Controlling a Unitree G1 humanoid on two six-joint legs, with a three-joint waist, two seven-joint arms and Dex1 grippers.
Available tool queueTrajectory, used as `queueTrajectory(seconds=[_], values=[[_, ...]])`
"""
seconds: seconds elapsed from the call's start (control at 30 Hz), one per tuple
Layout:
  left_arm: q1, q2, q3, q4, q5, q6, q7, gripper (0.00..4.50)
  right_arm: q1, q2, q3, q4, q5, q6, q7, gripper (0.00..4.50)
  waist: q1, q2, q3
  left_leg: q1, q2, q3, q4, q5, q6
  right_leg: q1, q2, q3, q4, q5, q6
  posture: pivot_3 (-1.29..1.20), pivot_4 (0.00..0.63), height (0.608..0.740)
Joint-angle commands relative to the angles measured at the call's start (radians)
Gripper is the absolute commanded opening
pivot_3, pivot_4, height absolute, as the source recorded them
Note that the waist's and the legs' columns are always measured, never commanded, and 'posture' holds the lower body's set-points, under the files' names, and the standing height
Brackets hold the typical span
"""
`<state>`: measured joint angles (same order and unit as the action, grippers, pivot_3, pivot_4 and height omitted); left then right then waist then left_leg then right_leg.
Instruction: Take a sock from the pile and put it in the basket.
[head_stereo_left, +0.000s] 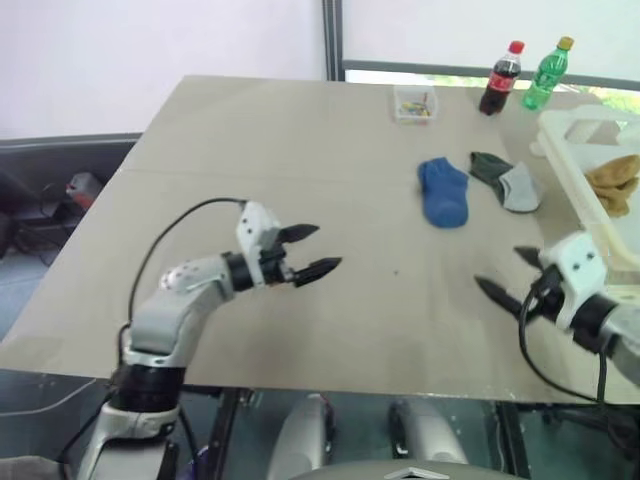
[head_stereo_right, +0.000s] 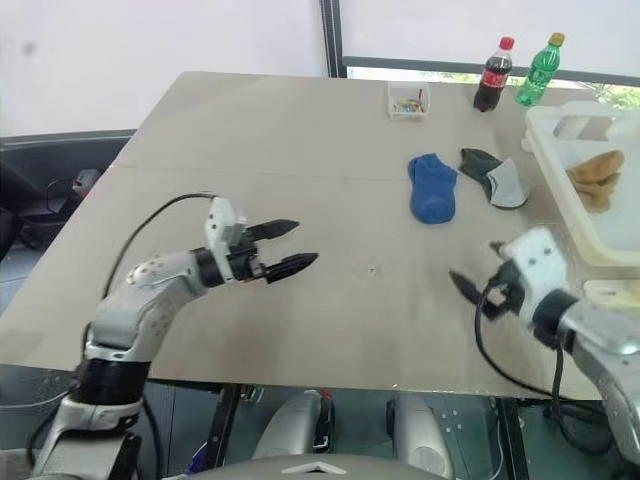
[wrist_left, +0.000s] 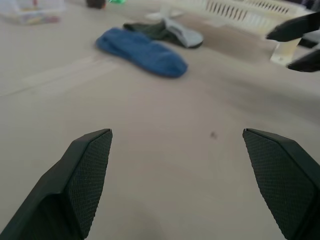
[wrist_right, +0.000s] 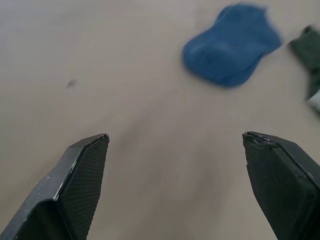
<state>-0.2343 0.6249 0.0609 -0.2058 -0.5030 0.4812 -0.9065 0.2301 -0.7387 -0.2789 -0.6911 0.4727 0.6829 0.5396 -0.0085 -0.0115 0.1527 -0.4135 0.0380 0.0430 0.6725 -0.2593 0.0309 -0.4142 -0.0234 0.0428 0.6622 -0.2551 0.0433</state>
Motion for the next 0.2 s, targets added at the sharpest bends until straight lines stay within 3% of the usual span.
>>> queueTrajectory(seconds=[0.03,0.2], values=[[0.068,0.066,0.088,-0.092,-0.043,0.014,-0.029,4.5,0.067,-0.017,-0.063,-0.034,-0.009,-0.081,0.072,4.44,-0.002,0.0,0.0,0.0,0.0,0.0,0.0,0.0,0.0,0.0,0.0,0.0,0.0,0.0,0.0,0.0,0.15,0.74],[0.164,0.12,0.166,-0.121,-0.08,0.024,-0.051,4.5,0.111,-0.018,-0.121,-0.011,0.016,-0.104,0.128,4.44,-0.003,0.0,0.0,0.003,0.001,0.0,0.0,0.0,0.0,0.002,0.001,0.0,0.001,0.0,0.0,0.0,0.15,0.74]])
